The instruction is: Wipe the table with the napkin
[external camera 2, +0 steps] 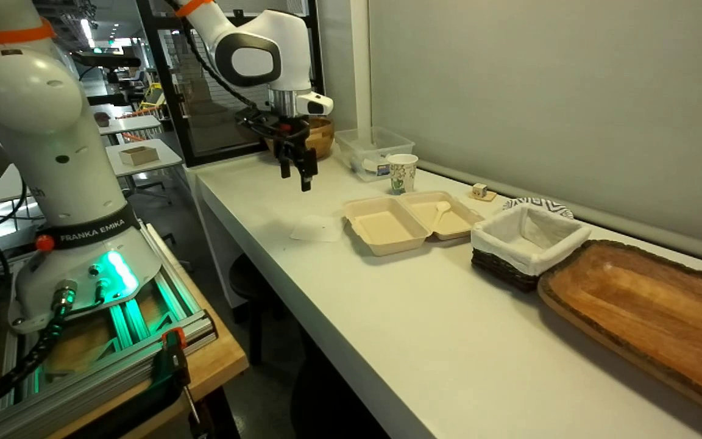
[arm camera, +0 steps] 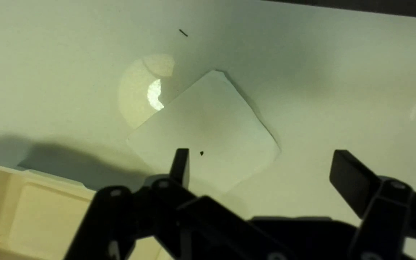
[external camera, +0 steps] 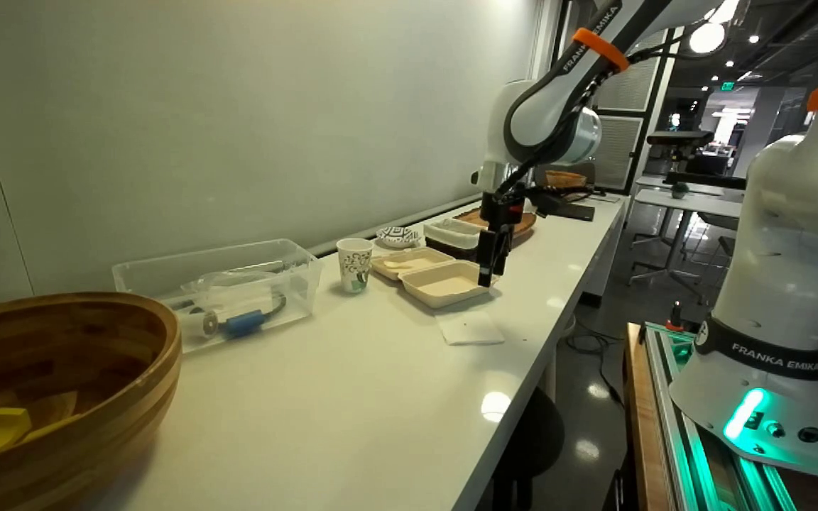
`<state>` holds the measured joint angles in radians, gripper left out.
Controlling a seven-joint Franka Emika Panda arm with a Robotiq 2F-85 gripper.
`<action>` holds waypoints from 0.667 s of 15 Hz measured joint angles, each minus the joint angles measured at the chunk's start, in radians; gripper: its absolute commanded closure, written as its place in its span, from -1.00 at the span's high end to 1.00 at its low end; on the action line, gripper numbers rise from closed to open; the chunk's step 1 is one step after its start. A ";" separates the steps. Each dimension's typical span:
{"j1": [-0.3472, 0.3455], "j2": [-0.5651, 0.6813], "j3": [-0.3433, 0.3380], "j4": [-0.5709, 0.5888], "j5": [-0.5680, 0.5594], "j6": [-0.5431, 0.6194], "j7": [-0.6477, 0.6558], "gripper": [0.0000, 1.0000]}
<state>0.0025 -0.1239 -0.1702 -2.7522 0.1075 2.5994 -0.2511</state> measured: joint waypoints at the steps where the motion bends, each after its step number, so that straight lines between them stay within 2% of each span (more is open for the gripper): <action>1: -0.001 0.026 0.007 -0.001 0.000 0.026 0.011 1.00; 7: -0.023 0.199 0.042 -0.003 -0.006 0.271 0.080 1.00; 10: -0.040 0.272 0.052 -0.003 -0.006 0.359 0.094 1.00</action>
<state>-0.0376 0.1477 -0.1185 -2.7552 0.1013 2.9581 -0.1570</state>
